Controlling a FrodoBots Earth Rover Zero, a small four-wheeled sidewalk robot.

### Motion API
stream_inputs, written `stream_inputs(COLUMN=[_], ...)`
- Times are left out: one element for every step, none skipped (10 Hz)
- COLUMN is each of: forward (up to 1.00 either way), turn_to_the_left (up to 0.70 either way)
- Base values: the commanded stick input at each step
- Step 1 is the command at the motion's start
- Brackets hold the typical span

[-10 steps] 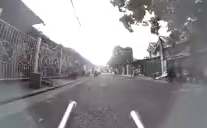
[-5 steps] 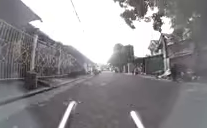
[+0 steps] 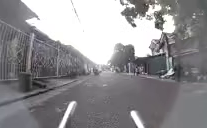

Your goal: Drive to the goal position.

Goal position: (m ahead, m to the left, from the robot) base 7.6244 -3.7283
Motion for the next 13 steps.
stream_inputs(forward=[0.70, 0.70, 0.70, 0.70, 0.70, 0.70, 0.70, 0.70, 0.70, 0.70, 0.70, 0.70, 0.70], turn_to_the_left=[0.00, 0.00, 0.00, 0.00, 0.00, 0.00, 0.00, 0.00, 0.00, 0.00, 0.00, 0.00, 0.00])
